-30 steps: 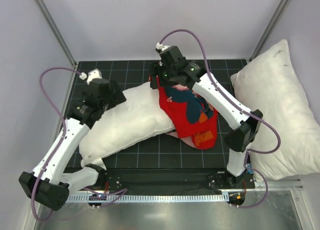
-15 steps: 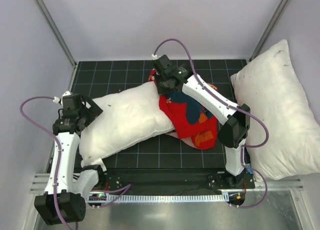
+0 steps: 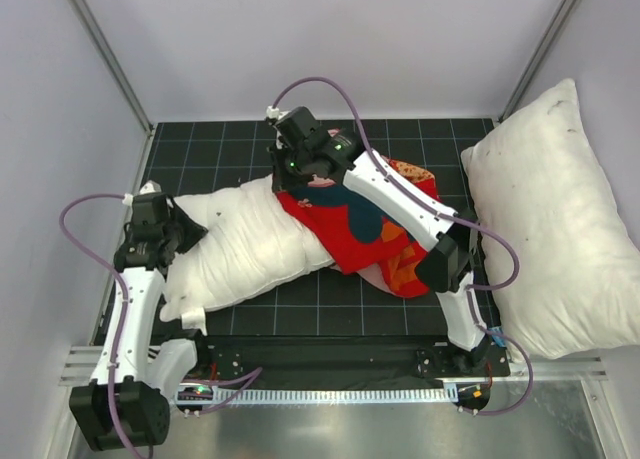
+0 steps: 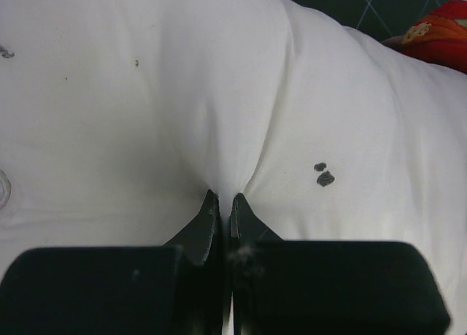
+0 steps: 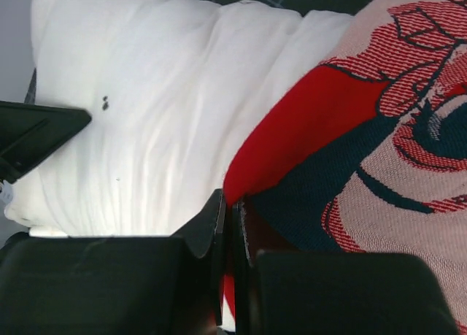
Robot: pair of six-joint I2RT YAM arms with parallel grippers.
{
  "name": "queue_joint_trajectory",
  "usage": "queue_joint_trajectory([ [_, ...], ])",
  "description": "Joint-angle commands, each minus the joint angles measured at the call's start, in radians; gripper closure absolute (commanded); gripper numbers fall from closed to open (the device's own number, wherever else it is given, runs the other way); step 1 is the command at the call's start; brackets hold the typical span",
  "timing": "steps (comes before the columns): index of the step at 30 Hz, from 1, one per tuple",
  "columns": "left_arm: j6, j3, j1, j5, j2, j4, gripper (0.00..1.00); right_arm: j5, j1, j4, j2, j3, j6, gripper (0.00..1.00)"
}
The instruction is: Put the pillow into the pillowcase
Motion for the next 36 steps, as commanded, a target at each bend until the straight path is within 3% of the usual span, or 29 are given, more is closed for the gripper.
queue_joint_trajectory([
  [1,-0.030,0.095,-0.074,0.093,-0.062,0.008,1.00,-0.220,0.068,0.107,-0.003,0.086,0.080,0.96],
  [8,-0.095,0.224,-0.189,0.079,-0.162,-0.055,1.00,-0.336,0.071,0.228,-0.045,0.161,0.179,0.96],
  [13,-0.112,0.333,-0.241,0.031,-0.234,-0.105,1.00,-0.329,0.063,0.259,-0.068,0.219,0.222,0.96],
  [16,-0.105,0.378,-0.243,0.021,-0.254,-0.159,1.00,-0.286,0.060,0.261,-0.118,0.137,0.201,0.96],
  [20,-0.100,0.393,-0.243,0.019,-0.278,-0.182,1.00,-0.270,0.056,0.348,-0.192,-0.177,0.189,0.96],
  [24,-0.077,0.378,-0.241,0.013,-0.278,-0.197,1.00,-0.295,0.060,0.403,-0.240,-0.340,0.184,0.92],
  [28,-0.077,0.344,-0.243,0.025,-0.289,-0.191,1.00,-0.309,0.086,0.373,-0.276,-0.382,0.126,0.49],
  [29,-0.076,0.337,-0.241,0.022,-0.295,-0.188,1.00,-0.309,0.092,0.365,-0.286,-0.386,0.089,0.34],
  [31,-0.071,0.326,-0.243,0.019,-0.300,-0.187,1.00,-0.304,0.112,0.362,-0.330,-0.421,0.052,0.20],
  [32,-0.068,0.327,-0.243,0.018,-0.297,-0.187,1.00,-0.303,0.119,0.365,-0.348,-0.440,0.014,0.02],
  [36,-0.051,0.353,-0.243,0.002,-0.288,-0.213,1.00,-0.240,0.146,0.394,-0.471,-0.541,-0.105,0.00],
])
